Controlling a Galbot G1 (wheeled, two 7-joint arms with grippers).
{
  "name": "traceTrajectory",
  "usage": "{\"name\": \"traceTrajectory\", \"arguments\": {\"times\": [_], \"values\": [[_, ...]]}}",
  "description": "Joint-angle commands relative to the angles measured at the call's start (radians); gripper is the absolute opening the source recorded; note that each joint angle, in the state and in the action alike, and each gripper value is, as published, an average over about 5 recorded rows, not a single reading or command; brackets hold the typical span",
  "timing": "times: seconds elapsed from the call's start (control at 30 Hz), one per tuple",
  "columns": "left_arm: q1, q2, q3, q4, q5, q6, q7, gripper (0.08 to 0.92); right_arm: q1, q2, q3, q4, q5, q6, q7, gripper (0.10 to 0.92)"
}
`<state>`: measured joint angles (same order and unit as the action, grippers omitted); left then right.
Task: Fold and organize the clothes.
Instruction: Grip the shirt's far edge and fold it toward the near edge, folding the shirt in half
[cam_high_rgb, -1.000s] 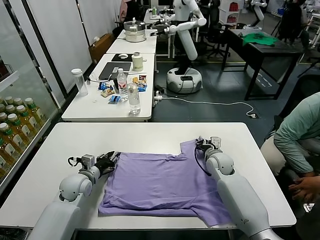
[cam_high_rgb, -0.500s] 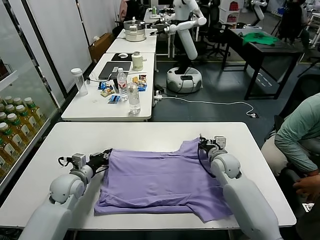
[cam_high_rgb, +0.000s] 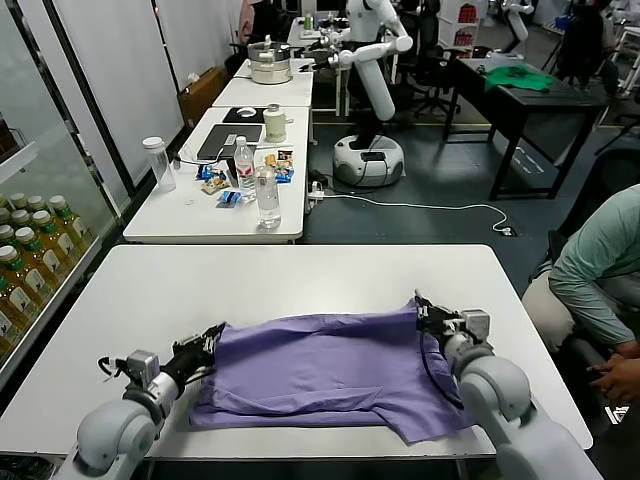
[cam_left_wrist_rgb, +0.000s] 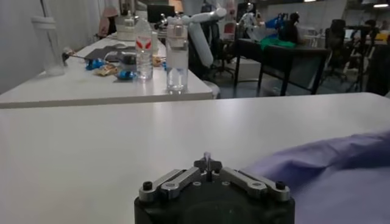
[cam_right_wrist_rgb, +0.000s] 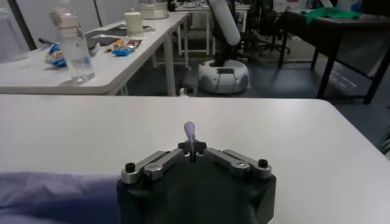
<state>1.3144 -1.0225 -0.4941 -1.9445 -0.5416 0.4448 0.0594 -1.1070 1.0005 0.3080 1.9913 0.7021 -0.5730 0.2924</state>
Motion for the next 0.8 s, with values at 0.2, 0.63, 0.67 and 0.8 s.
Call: {"name": "traceTrajectory", "arguments": {"times": [0.2,0.63,0.67,0.8], "values": [[0.130,0.013,-0.112,-0.056,0.044,0.079,0.152,0.084,-0.201,-0.054,0.078,0.130,-0.008,-0.006,-0.007,0.112],[0.135,0.001,-0.130,-0.062,0.138,0.131,0.101,0.149,-0.342,-0.052,0.134,0.183,-0.075,-0.005,-0.009,0.151],[0.138,-0.001,-0.136,-0.076,0.130,0.124,0.077,0.174,-0.345,-0.053,0.144,0.188,-0.075,-0.005,-0.011,0.178],[0.161,-0.016,-0.156,-0.154,0.061,0.098,-0.022,0.286,-0.356,-0.050,0.167,0.210,-0.075,-0.004,-0.019,0.289]]}}
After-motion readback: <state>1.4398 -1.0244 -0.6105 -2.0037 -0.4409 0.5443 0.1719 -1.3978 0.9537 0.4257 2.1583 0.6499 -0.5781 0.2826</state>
